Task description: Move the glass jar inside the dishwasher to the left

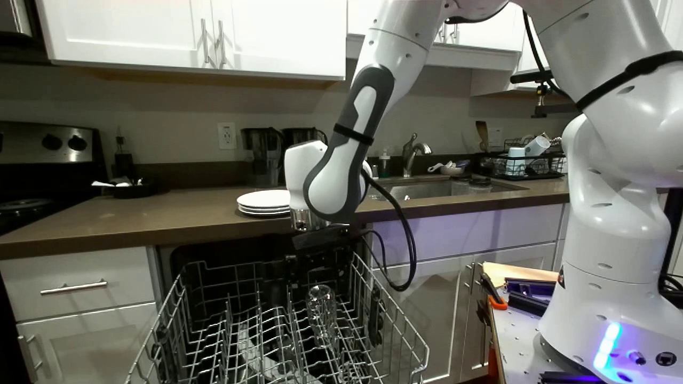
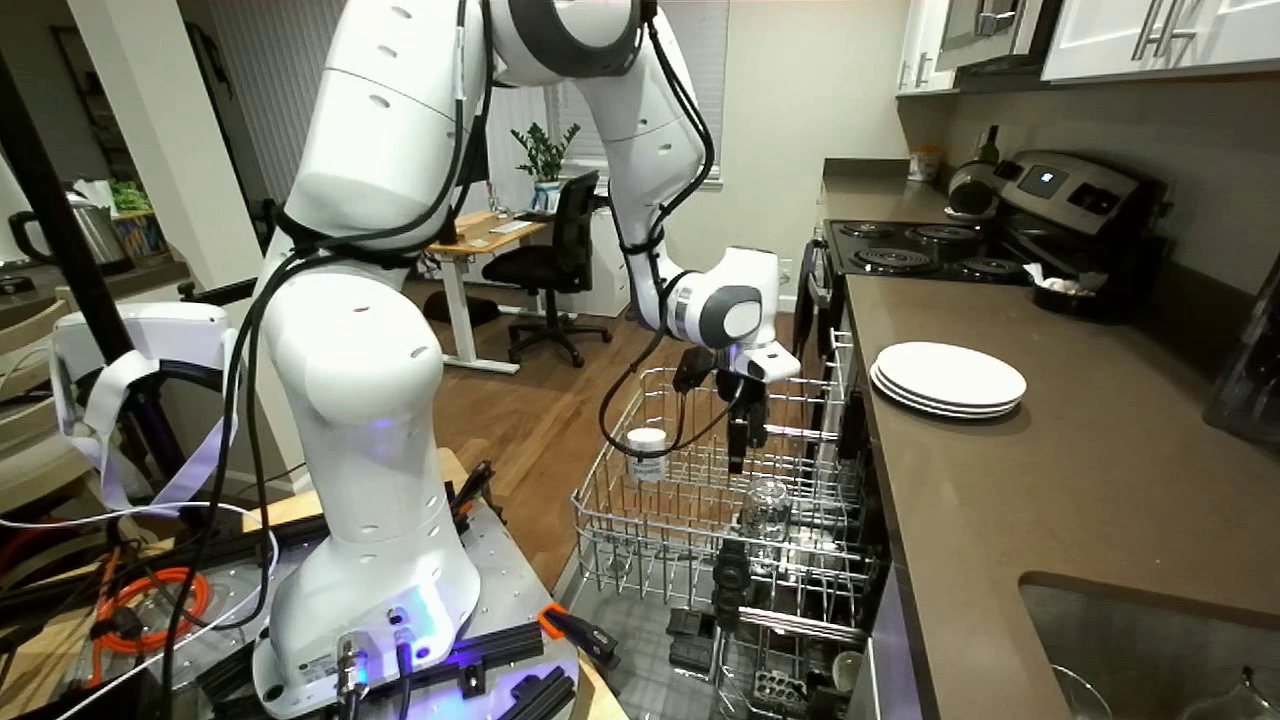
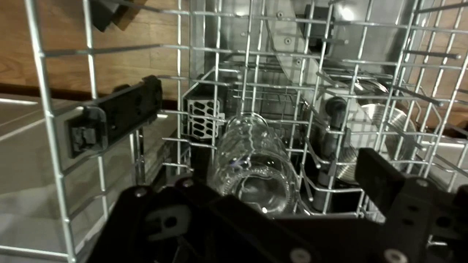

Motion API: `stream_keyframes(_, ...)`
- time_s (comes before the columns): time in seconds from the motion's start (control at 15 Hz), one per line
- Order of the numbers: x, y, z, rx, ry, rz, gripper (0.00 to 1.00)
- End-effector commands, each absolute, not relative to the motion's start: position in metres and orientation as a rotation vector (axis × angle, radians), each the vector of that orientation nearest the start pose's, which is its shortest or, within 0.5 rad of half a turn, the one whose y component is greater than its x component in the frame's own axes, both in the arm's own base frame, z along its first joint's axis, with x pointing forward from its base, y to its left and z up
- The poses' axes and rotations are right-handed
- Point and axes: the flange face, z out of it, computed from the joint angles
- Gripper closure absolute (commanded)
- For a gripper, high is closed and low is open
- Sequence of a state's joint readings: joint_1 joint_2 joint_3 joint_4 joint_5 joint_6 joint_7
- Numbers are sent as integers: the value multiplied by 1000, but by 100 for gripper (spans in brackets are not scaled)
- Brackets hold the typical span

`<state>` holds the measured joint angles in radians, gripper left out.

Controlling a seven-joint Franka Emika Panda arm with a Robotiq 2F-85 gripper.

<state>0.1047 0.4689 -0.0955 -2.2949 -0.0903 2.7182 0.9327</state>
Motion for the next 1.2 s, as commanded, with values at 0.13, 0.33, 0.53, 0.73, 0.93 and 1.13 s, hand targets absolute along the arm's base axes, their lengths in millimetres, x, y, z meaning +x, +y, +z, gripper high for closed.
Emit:
stream_keyframes(0.13, 536, -18, 112, -2983, 1329, -233, 0)
stream_keyframes(0.33, 538, -33, 97, -3042, 1376, -214, 0)
stream_keyframes(0.53, 540, -37, 83, -3056, 1368, -218, 0)
stream_keyframes(0.73, 543, -35, 68, -3040, 1392, -171, 0)
stream_keyframes(0.93, 543, -36, 52, -3044, 1410, -149, 0)
stream_keyframes(1.13, 542, -37, 37, -3035, 1429, -117, 27)
